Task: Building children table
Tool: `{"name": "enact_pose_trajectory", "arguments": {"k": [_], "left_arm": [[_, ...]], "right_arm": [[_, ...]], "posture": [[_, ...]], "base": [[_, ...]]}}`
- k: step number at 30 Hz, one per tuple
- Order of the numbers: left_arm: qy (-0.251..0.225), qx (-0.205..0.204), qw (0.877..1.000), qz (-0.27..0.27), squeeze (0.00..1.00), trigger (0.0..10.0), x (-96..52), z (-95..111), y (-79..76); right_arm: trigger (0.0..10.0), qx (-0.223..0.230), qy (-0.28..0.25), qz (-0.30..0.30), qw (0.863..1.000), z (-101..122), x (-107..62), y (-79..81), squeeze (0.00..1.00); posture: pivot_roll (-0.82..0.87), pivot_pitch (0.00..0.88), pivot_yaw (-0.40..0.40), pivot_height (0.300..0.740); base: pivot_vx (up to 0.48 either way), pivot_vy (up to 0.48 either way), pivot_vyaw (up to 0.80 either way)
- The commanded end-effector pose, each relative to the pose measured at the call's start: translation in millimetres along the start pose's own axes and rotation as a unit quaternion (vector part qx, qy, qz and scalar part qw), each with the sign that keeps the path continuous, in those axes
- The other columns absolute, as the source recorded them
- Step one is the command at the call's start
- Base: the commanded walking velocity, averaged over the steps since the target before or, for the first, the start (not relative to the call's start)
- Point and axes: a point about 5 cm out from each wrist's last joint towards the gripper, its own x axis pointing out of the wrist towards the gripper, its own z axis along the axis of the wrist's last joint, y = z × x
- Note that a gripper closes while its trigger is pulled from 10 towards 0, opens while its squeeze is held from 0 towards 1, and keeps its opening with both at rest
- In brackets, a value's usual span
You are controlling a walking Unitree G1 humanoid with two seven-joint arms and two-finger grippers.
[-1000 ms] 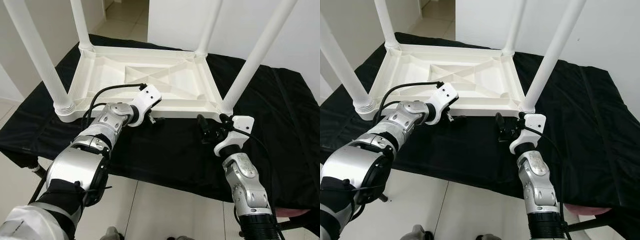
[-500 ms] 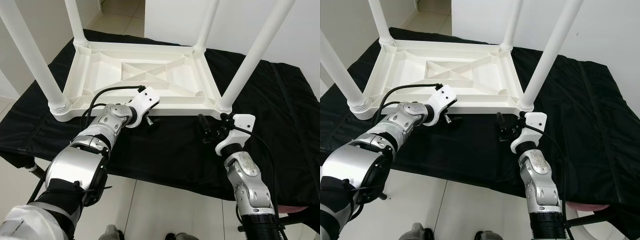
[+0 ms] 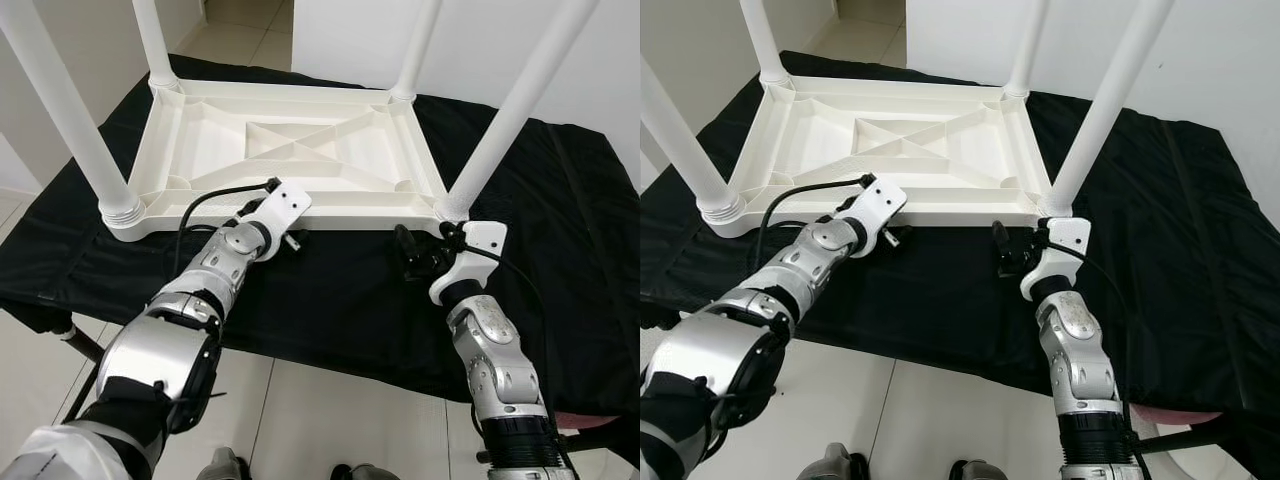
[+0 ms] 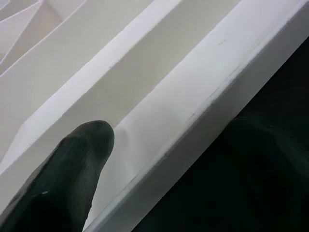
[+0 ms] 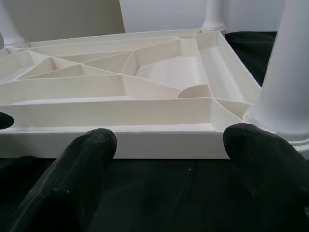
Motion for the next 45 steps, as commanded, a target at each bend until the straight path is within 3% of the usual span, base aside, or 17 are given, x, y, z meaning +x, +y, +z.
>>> {"name": "enact_pose_trajectory", "arguments": {"k": [1,5,10,12,22,26,28,36,40,45], "left_arm": [[0.023,-0.017,0.992,-0.125,0.0,10.0,1.7,-16.7,-39.3],[-0.013,-0.018,0.982,-0.186,0.0,10.0,-1.2,-12.4,-52.0],[-0.034,-0.023,0.976,-0.215,0.0,10.0,-4.1,-9.2,-57.6],[-0.065,-0.018,0.963,-0.261,0.0,10.0,-11.7,-4.8,-68.8],[-0.101,-0.009,0.941,-0.324,0.0,10.0,-30.8,-2.3,-91.7],[-0.102,-0.012,0.938,-0.332,0.0,10.0,-35.7,-3.2,-97.8],[-0.109,-0.016,0.934,-0.34,0.0,10.0,-44.9,-0.9,-106.2],[-0.124,-0.037,0.94,-0.316,0.0,10.0,-49.3,4.5,-110.1],[-0.169,-0.067,0.95,-0.256,0.0,10.0,-50.0,18.1,-98.0],[-0.205,-0.104,0.949,-0.215,0.0,10.0,-52.2,31.9,-87.3]], "right_arm": [[10.0,-0.001,-0.002,0.0,1.0,-0.6,1.6,-0.9,0.0],[10.0,-0.002,-0.004,-0.001,1.0,-0.6,4.9,-1.7,0.0],[10.0,-0.002,-0.005,-0.001,1.0,-0.7,6.9,-2.4,0.0],[10.0,-0.004,-0.007,0.001,1.0,-0.9,9.5,-2.3,0.0],[10.0,-0.003,-0.014,0.001,1.0,-1.9,16.8,-0.6,0.0],[10.0,-0.003,-0.018,0.0,1.0,-1.6,19.9,-0.6,0.0],[10.0,-0.003,-0.021,0.0,1.0,-1.9,23.4,-0.9,0.0],[10.0,-0.002,-0.027,0.001,1.0,-1.0,28.5,1.0,0.0],[10.0,-0.001,-0.031,0.009,0.999,-1.3,33.6,5.8,0.0],[10.0,-0.001,-0.032,0.016,0.999,-2.4,37.3,8.4,0.0]], "posture": [[-0.09,0.094,-0.028,0.74],[-0.08,0.091,-0.024,0.74],[-0.08,0.087,-0.023,0.74],[-0.07,0.081,-0.02,0.74],[-0.05,0.051,-0.012,0.74],[-0.04,0.037,-0.007,0.74],[-0.03,0.028,-0.007,0.74],[-0.01,0.013,-0.008,0.74],[0.0,0.008,-0.019,0.74],[0.0,0.014,-0.029,0.74]], "base": [[0.0,0.0,0.0],[0.0,0.0,0.0],[0.0,0.0,0.0],[0.0,0.0,0.0],[0.0,0.0,0.0],[0.0,0.0,0.0],[0.0,0.0,0.0],[0.0,0.0,0.0],[0.0,0.0,0.0],[0.0,0.0,0.0]]}}
